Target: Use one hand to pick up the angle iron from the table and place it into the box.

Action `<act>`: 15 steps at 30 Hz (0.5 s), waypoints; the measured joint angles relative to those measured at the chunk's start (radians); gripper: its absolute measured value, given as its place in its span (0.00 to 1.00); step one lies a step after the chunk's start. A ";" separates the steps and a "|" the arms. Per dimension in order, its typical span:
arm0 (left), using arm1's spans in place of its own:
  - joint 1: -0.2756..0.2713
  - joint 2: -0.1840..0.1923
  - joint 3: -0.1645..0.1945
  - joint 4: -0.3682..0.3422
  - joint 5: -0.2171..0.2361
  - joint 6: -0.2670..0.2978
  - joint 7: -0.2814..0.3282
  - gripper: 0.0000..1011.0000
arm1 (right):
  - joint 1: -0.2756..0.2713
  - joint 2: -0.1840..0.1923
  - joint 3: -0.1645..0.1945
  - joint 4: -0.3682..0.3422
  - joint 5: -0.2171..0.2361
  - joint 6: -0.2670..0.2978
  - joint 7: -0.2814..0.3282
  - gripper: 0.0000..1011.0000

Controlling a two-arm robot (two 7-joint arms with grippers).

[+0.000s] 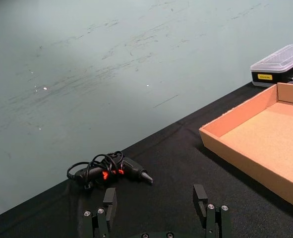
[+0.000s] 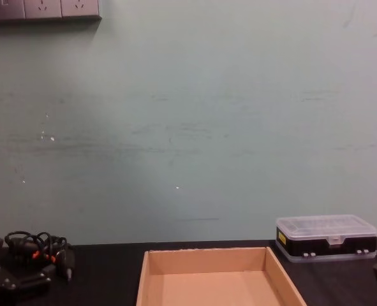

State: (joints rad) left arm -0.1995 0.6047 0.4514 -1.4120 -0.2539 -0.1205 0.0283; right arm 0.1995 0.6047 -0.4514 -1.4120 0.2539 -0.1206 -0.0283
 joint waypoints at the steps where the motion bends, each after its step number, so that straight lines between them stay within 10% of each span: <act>1: 0.000 0.000 0.000 0.000 0.000 0.000 0.000 1.00 | 0.000 0.000 0.000 0.000 0.000 0.000 0.000 0.99; 15: 0.000 0.000 0.000 0.000 0.000 0.000 0.000 1.00 | 0.000 0.000 0.000 0.000 0.000 0.000 0.000 0.99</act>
State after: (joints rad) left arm -0.1995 0.6047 0.4514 -1.4120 -0.2539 -0.1205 0.0283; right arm 0.1995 0.6047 -0.4514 -1.4120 0.2539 -0.1205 -0.0283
